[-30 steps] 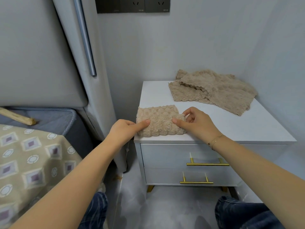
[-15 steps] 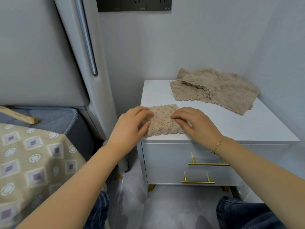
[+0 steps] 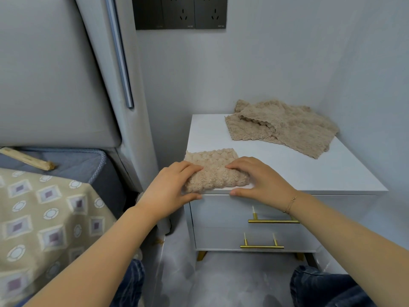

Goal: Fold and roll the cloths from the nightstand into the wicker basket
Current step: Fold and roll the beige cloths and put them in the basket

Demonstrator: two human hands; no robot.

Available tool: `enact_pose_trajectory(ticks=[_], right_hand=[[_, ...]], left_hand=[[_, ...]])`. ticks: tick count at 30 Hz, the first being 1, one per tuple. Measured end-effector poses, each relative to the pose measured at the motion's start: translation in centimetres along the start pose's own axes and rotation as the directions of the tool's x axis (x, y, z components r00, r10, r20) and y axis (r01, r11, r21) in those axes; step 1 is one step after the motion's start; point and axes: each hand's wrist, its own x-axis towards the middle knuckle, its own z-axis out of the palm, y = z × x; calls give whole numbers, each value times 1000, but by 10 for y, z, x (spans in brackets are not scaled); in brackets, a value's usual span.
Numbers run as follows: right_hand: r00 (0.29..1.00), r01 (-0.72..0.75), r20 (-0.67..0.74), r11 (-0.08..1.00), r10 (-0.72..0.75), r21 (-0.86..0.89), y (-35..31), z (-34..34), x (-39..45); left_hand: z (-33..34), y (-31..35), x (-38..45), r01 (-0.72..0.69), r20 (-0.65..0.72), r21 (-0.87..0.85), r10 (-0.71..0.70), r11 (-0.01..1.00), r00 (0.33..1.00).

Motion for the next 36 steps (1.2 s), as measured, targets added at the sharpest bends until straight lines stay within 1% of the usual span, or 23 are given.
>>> enact_pose_trajectory(ticks=[4,6,8,10,12,14,16,18,20,22,25,28,29,31,33,35,36], right_hand=[[1000,10,-13,1000,-10,10,-3,6,-7],[999,-30,-23,995,32,97,-5,4,-6],[995,-96,-13,971,101,219,-7,-2,-4],[986,-161,17,932,164,325,-5,-6,-1],[978,-196,11,911,206,363,-2,-7,4],[967,-234,-5,893,255,385,-1,-7,9],[952,-272,-5,850,307,451,-1,-6,15],[935,-308,-1,814,355,493,-2,-5,22],[914,-357,-3,808,405,469,-3,-3,29],[877,-420,-32,796,480,436,-5,-4,36],[836,-476,-62,778,545,409,-7,-5,44],[817,-518,-61,778,573,356,-3,-3,52],[809,-537,-52,770,586,344,-1,-3,54],[795,-557,-42,756,605,344,-1,-3,59],[797,-558,-47,765,602,322,-1,-2,63],[796,-572,-37,770,604,283,-4,-2,65],[796,-577,-22,769,605,275,-4,-2,67]], left_hand=[[3,7,-7,-51,-107,42,55,998,993],[1,9,-8,-38,-125,33,42,999,991],[-2,9,-6,-14,-99,-3,13,1000,995],[-6,10,-3,49,-29,-120,-53,992,998],[-10,11,0,161,35,-262,-158,951,987],[-14,9,4,252,58,-382,-250,889,967],[-17,6,8,312,69,-490,-320,814,945],[-17,7,13,364,91,-547,-378,754,921],[-17,6,19,425,119,-566,-440,706,890],[-16,4,27,491,147,-573,-507,656,849],[-14,-2,40,591,210,-543,-585,597,784],[-13,-8,50,661,327,-567,-602,492,729],[-12,-10,52,675,345,-563,-607,477,716],[-9,-15,56,701,350,-533,-631,474,692],[-6,-18,58,724,373,-508,-638,468,674],[-7,-19,59,733,399,-486,-626,476,671],[-8,-20,59,732,411,-465,-611,498,676]])
